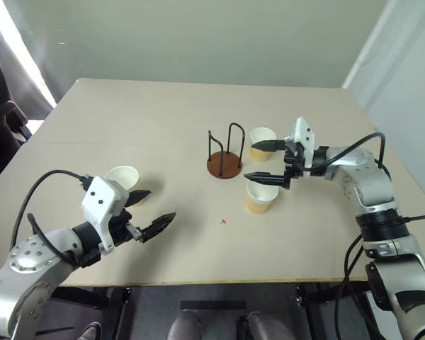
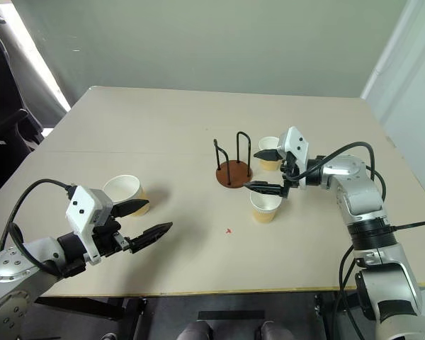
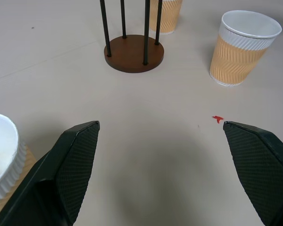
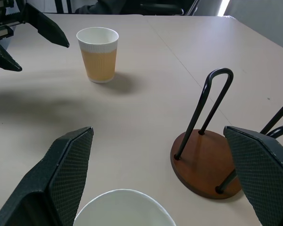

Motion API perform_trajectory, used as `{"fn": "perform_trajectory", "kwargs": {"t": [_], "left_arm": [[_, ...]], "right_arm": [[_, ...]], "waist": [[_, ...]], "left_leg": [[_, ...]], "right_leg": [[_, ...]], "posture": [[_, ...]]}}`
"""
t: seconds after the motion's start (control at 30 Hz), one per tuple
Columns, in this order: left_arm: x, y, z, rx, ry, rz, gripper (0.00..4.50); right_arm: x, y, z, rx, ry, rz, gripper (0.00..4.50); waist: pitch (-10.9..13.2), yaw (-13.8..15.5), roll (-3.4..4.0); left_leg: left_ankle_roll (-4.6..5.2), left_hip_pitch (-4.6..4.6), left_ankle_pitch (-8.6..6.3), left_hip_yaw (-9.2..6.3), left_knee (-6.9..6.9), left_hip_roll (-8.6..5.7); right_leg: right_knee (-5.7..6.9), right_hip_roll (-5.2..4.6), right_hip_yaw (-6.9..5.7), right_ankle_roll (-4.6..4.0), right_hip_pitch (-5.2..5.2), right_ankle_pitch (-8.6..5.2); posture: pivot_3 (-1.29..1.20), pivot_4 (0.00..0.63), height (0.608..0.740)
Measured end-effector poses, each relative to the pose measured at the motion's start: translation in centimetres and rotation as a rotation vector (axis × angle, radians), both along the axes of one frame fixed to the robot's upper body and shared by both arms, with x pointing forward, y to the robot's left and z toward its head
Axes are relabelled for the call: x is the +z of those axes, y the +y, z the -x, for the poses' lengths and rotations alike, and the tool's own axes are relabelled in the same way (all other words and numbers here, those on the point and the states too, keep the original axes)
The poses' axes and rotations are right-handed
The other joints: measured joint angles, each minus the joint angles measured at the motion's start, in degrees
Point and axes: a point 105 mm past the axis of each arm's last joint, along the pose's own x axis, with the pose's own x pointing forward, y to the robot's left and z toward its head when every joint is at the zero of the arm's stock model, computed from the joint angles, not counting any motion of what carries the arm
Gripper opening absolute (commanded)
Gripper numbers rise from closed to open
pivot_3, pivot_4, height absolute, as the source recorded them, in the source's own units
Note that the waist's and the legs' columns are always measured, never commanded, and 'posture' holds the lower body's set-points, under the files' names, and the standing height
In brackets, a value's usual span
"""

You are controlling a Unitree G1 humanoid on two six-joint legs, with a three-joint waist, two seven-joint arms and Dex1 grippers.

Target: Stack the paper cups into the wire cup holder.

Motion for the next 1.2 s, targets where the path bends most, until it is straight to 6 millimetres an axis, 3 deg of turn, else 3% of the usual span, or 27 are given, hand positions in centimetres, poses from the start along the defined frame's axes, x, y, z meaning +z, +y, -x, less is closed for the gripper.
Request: {"fn": "perform_trajectory", "kwargs": {"t": [0.43, 0.7, 0.9, 1.1, 1.2], "left_arm": [[0.0, 0.0, 0.0, 0.001, 0.002, 0.003, 4.47], [0.0, 0.1, 0.0, 0.002, 0.001, 0.003, 4.47], [0.2, 0.0, 0.0, 0.001, -0.006, 0.002, 4.47], [0.3, 0.0, -0.1, 0.004, -0.012, 0.001, 4.47], [0.2, 0.1, -0.1, 0.009, -0.008, 0.001, 4.47]], "right_arm": [[0.1, 0.1, -0.2, -0.013, -0.004, -0.008, 4.50], [1.9, 2.3, -0.2, 0.026, -0.035, -0.079, 4.50], [3.4, 4.0, -3.2, -0.129, -0.116, -0.102, 4.50], [1.0, 6.0, -4.3, -0.200, -0.097, -0.004, 4.50], [0.7, 6.1, -4.4, -0.214, -0.084, 0.009, 4.50]], "waist": [[0.0, 0.0, 0.00], [0.0, -0.1, 0.00], [0.0, -0.2, 0.00], [0.0, -0.1, 0.00], [0.0, -0.1, -0.01]], "left_leg": [[0.00, 0.00, 0.00, 0.00, 0.00, 0.00], [0.00, 0.00, 0.00, -0.02, 0.00, 0.03], [0.02, 0.01, -0.01, -0.11, 0.01, 0.46], [0.03, -0.13, -0.02, -0.09, 0.00, 0.47], [0.03, -0.12, -0.02, -0.07, 0.00, 0.47]], "right_leg": [[0.00, 0.00, 0.00, 0.00, 0.00, 0.00], [0.06, 0.02, 0.03, 0.00, -0.08, 0.00], [0.31, 0.01, 0.17, -0.01, -0.28, 0.00], [0.47, 0.00, 0.29, -0.03, -0.56, -0.02], [0.47, 0.00, 0.32, -0.03, -0.56, -0.02]], "posture": [[0.00, 0.150, 0.740], [0.00, 0.150, 0.740], [0.00, 0.150, 0.740], [0.00, 0.150, 0.740], [0.00, 0.150, 0.740]]}}
